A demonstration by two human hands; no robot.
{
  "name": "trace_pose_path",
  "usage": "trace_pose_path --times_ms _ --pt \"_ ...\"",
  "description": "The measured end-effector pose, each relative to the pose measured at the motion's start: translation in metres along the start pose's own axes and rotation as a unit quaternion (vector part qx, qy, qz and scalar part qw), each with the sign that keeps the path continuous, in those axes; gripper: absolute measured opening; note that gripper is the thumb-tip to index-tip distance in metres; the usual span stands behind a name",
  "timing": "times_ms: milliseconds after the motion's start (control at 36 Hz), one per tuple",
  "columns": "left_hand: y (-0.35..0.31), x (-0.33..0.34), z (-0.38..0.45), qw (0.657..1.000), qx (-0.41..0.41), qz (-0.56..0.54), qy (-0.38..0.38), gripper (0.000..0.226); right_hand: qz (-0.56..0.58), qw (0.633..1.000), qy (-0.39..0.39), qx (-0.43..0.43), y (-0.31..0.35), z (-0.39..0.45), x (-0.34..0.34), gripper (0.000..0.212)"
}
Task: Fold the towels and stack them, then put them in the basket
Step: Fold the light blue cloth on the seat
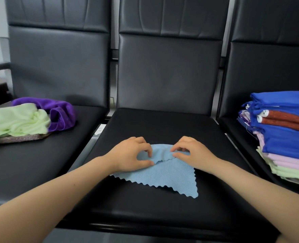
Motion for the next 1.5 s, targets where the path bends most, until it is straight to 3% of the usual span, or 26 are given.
trace_pose_path --times_ms 139,222,306,361,444,500,611,722,833,1028,1139,1250,1306,1389,1500 --pt "-0.004 0.001 0.002 1.000 0.016 -0.012 -0.016 0.022 0.004 0.999 0.038 -0.008 0.001 -0.004 -0.001 0.024" --pt "-0.007 0.002 0.003 0.998 -0.010 -0.064 -0.026 0.005 0.001 0.999 0.036 -0.016 0.000 -0.006 -0.003 0.015" --pt "-0.006 -0.006 0.007 0.984 -0.066 -0.157 -0.047 0.013 -0.023 0.999 0.024 -0.028 0.000 -0.005 -0.003 0.006" --pt "-0.003 -0.010 0.011 0.973 -0.101 -0.198 -0.059 0.018 -0.055 0.998 0.023 -0.038 0.002 -0.003 -0.001 0.012" --pt "-0.004 -0.012 0.016 0.964 -0.145 -0.210 -0.067 0.015 -0.086 0.995 0.017 -0.040 0.011 0.002 0.001 0.018" --pt "-0.005 -0.012 0.020 0.961 -0.164 -0.214 -0.068 0.015 -0.052 0.998 0.006 -0.033 0.020 0.003 0.003 0.011" --pt "-0.010 -0.015 0.027 0.959 -0.166 -0.222 -0.059 0.016 -0.088 0.995 0.023 -0.043 0.027 0.005 0.012 0.027" --pt "-0.009 -0.018 0.031 0.973 -0.147 -0.176 -0.030 0.019 -0.106 0.994 -0.007 -0.025 0.015 0.008 0.010 0.016" --pt "0.003 -0.023 0.032 0.988 -0.130 -0.084 -0.015 0.029 -0.022 0.999 -0.018 0.030 0.002 0.009 -0.001 0.023" --pt "0.015 -0.028 0.021 0.993 -0.103 -0.062 0.009 0.026 0.133 0.982 -0.082 0.105 -0.007 -0.002 -0.020 0.030" --pt "0.023 -0.027 0.021 0.982 -0.127 -0.139 0.026 0.033 0.193 0.967 -0.099 0.132 -0.006 0.000 -0.022 0.028" --pt "0.028 -0.026 0.024 0.944 -0.166 -0.279 0.063 0.032 0.285 0.936 -0.094 0.185 -0.010 0.002 -0.023 0.027" --pt "0.031 -0.028 0.027 0.947 -0.176 -0.265 0.042 0.032 0.246 0.945 -0.091 0.196 -0.015 0.004 -0.026 0.024" --pt "0.039 -0.033 0.037 0.970 -0.188 -0.148 -0.032 0.031 0.157 0.964 -0.099 0.191 -0.023 0.011 -0.031 0.015" --pt "0.055 -0.033 0.054 0.959 -0.245 -0.103 -0.101 0.034 0.118 0.965 -0.151 0.181 -0.034 0.021 -0.034 0.015"
Point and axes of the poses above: each hand's wrist, its own z-axis towards the middle knuckle, its own x-axis out of the palm, y = z × x, the point moved 5 cm from there along z, towards the middle knuckle, and after that the axes turned 12 degrees about -x, right-handed, at the moved point
